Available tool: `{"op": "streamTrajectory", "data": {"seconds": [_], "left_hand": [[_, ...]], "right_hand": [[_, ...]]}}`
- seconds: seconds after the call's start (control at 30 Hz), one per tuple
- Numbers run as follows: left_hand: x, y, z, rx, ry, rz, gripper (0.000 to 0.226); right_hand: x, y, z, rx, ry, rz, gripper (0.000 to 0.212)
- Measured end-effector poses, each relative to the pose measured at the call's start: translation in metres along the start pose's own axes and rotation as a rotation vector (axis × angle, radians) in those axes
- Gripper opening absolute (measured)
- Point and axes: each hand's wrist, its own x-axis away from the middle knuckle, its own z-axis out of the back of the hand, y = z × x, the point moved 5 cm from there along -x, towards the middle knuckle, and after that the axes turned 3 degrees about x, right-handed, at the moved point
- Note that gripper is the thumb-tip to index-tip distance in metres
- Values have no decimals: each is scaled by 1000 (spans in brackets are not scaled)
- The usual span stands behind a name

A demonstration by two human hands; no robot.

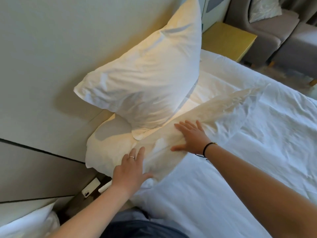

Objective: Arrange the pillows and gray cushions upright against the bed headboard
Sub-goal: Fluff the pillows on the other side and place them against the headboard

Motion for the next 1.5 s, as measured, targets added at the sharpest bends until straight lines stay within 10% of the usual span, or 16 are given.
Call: {"op": "streamTrajectory", "data": {"seconds": [0.17, 0.37, 0.67, 0.93, 1.07, 1.27, 1.5], "left_hand": [[-8, -20, 3, -57, 46, 72, 90], [-26, -21, 16, 28, -3, 5, 47], [-68, -4, 74, 290, -10, -202, 32], [-128, 38, 190, 804, 269, -481, 32], [-178, 37, 178, 872, 213, -432, 33], [-240, 28, 88, 545, -115, -196, 43], [-224, 66, 70, 594, -148, -263, 38]], "right_hand": [[-6, 14, 17, 246, -162, 145, 107], [-27, -2, 29, 545, -131, 79, 13], [-46, 23, 86, 417, -204, -144, 15], [-107, 60, 248, 392, 21, -200, 37], [-160, 74, 290, 362, 129, -312, 15], [-166, 42, 140, 14, -42, -603, 69], [-107, 4, 56, -747, 161, -872, 65]]}}
